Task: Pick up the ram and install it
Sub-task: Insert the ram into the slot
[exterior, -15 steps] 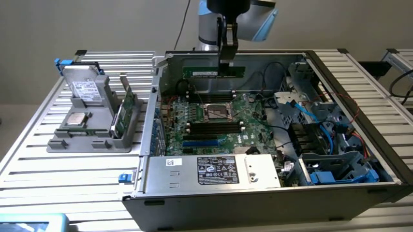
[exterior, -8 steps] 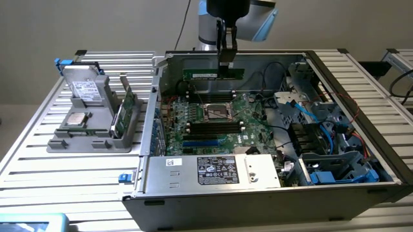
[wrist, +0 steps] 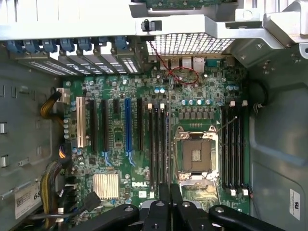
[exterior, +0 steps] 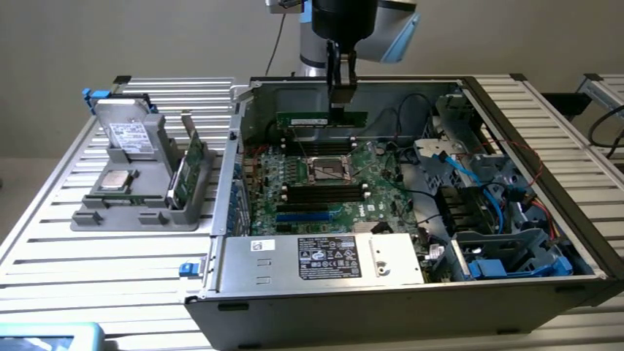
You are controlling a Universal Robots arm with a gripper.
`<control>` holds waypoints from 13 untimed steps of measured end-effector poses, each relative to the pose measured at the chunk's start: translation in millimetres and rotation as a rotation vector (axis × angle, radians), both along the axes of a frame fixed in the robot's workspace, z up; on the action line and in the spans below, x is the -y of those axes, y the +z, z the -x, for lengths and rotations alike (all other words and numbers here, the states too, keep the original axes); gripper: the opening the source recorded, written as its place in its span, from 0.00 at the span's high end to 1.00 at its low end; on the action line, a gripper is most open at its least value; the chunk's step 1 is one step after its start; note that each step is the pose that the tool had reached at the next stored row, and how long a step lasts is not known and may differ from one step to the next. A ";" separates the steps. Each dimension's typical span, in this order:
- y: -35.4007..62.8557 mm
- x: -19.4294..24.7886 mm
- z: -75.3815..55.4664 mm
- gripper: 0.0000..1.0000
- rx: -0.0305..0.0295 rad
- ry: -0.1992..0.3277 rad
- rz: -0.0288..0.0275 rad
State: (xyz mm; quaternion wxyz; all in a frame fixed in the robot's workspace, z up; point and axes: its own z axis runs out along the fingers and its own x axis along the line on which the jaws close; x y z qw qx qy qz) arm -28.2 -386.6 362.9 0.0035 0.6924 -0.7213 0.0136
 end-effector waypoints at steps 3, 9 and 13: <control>-3.1 -0.2 -0.1 0.88 0.0000 0.000 -0.0102; -8.9 -0.5 -4.0 0.88 0.0000 0.006 -0.0268; -14.5 -1.0 -8.6 0.88 -0.0004 0.019 -0.0188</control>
